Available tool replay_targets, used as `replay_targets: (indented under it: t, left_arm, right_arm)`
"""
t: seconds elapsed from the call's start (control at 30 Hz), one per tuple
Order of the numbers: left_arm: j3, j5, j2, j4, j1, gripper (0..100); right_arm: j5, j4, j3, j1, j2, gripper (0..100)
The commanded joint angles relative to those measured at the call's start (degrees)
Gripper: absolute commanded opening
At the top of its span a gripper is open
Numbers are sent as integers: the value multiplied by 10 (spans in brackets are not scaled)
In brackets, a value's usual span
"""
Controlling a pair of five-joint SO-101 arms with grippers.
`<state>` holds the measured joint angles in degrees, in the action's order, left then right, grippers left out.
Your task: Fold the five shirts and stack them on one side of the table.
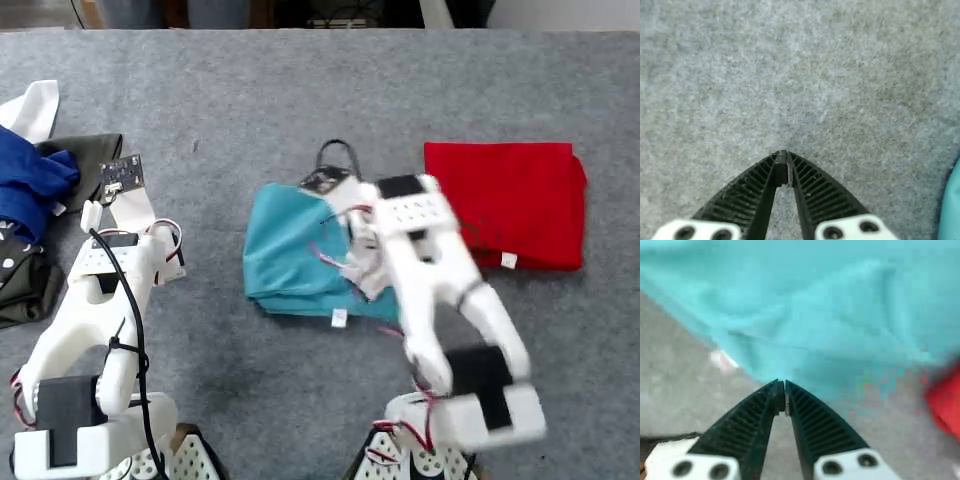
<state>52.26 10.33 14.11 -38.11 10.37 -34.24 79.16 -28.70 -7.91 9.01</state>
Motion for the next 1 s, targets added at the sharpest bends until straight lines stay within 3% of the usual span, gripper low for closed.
replay_targets:
  t: [0.0, 0.17, 0.33, 0.5, 0.67, 0.97]
  left_arm:
    - [-11, 2, 4, 4, 0, 31]
    - [-13, 2, 4, 4, 0, 31]
    - [-11, 2, 4, 4, 0, 30]
    - [-10, 2, 4, 4, 0, 30]
    - [-10, 2, 4, 4, 0, 30]
    - [-10, 2, 4, 4, 3, 30]
  right_arm:
    - [-6, -19, 20, 42, 107, 14]
    - [34, -91, 71, 3, 102, 14]
    - [90, -189, 72, -31, -19, 14]
    - [89, -207, 115, -43, -122, 14]
    - [87, -199, 145, -31, -189, 14]
    - [53, -32, 113, 18, -179, 13]
